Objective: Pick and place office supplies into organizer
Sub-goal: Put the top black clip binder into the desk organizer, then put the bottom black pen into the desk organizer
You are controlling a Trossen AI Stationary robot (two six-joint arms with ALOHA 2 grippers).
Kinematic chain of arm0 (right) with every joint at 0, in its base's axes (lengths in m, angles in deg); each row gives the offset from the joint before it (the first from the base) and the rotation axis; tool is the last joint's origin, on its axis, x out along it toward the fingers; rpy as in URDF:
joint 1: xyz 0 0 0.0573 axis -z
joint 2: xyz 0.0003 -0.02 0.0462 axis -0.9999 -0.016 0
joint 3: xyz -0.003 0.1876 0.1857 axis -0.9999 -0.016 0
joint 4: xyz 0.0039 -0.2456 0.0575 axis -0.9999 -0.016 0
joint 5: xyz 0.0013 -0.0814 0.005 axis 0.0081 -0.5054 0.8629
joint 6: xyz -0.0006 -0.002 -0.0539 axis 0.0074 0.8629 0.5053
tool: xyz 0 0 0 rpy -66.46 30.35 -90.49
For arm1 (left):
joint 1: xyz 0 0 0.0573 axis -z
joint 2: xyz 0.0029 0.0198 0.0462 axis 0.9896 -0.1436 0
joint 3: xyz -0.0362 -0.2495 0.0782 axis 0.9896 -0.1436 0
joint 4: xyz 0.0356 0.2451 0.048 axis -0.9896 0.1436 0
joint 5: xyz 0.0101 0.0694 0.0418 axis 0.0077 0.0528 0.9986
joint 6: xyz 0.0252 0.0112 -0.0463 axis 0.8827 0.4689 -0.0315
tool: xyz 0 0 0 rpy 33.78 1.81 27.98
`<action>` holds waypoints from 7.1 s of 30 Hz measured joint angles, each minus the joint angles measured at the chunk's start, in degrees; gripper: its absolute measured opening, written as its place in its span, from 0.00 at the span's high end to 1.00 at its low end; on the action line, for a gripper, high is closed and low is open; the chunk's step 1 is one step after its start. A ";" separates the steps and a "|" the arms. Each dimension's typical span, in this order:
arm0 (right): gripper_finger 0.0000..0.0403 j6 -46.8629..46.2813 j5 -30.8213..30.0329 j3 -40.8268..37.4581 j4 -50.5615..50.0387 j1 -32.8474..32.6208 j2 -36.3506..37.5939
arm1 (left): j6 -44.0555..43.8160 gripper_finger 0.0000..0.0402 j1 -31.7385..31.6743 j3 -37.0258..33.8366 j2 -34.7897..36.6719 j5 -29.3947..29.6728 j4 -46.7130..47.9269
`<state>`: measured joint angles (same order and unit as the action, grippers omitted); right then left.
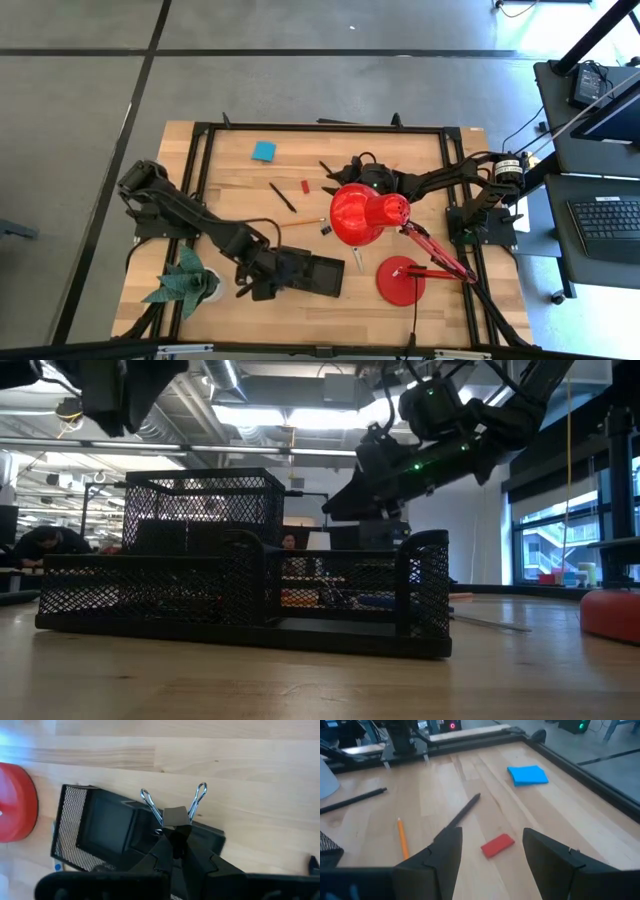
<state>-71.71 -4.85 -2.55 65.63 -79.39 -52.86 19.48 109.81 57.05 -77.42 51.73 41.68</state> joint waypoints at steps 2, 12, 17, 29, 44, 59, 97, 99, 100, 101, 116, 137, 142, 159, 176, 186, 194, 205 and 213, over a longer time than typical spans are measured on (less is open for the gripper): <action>0.47 -0.08 0.00 0.00 -0.96 -0.02 0.00 | -0.12 0.96 0.17 1.39 -1.64 0.92 1.43; 0.47 -1.97 0.00 -1.37 -1.94 -0.20 -0.02 | -2.86 0.96 0.14 3.63 -6.38 8.67 4.07; 0.47 -2.89 0.00 -1.77 -2.36 -0.20 -0.02 | -4.18 0.96 0.14 3.63 -7.88 8.76 5.74; 0.47 -3.28 0.02 -1.77 -3.12 -1.27 -0.02 | -4.79 0.96 -0.15 3.56 -10.10 8.52 6.25; 0.47 -2.99 0.00 -1.77 -3.16 -2.73 -0.02 | -9.47 0.96 -0.34 3.67 -11.52 9.08 7.19; 0.47 -2.99 0.02 -1.77 -3.16 -2.82 -0.02 | -22.50 0.96 -1.00 3.43 -11.79 11.51 11.28; 0.47 -2.97 0.07 -1.77 -3.16 -4.04 -0.02 | -31.22 0.84 -1.22 3.56 -11.04 12.85 15.64; 0.47 -2.97 0.08 -1.77 -3.16 -4.02 -0.02 | -31.80 0.84 -1.22 3.56 -11.04 12.82 15.70; 0.47 -2.95 0.07 -1.77 -3.16 -4.02 -0.04 | -32.18 0.84 -1.22 3.56 -11.04 12.83 15.76; 0.47 -2.95 0.07 -1.77 -3.16 -4.02 -0.03 | -32.61 0.84 -1.22 3.56 -11.04 12.82 15.93; 0.47 -2.84 0.07 -1.77 -3.14 -4.02 -0.04 | -42.50 0.84 -1.53 3.56 -4.91 14.38 19.63; 0.47 1.74 0.12 -1.77 -3.49 -3.98 -0.04 | -88.68 0.82 -16.24 -11.36 26.59 14.17 17.26; 0.47 4.38 0.13 -1.77 -3.87 -3.98 -0.04 | -98.86 0.76 -18.21 -13.13 25.97 11.91 19.60; 0.47 15.34 0.15 -1.75 -2.98 -3.60 -0.04 | -132.97 0.64 -22.98 -16.87 14.12 6.46 21.14; 0.47 15.06 0.31 -1.75 -2.92 -3.54 -0.04 | -134.90 0.67 -19.24 -17.12 8.93 4.47 32.76; 0.47 15.04 0.30 -1.75 -2.64 -3.54 -0.04 | -138.35 0.72 -20.64 -27.72 17.95 3.49 27.92; 0.47 14.80 0.28 -1.73 -2.22 -3.12 -0.04 | -140.94 0.71 -20.23 -30.14 21.79 3.27 18.82; 0.47 13.66 0.28 -1.71 -2.47 -2.69 -0.04 | -140.81 0.64 -18.70 -30.14 17.95 -0.64 12.56; 0.47 13.68 0.30 -1.71 -3.05 -2.69 -0.04 | -145.24 0.64 -17.54 -32.71 14.74 -4.40 11.00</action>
<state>-58.02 -4.55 -4.26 62.58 -82.08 -52.91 -125.76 92.27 24.34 -62.68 47.33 52.68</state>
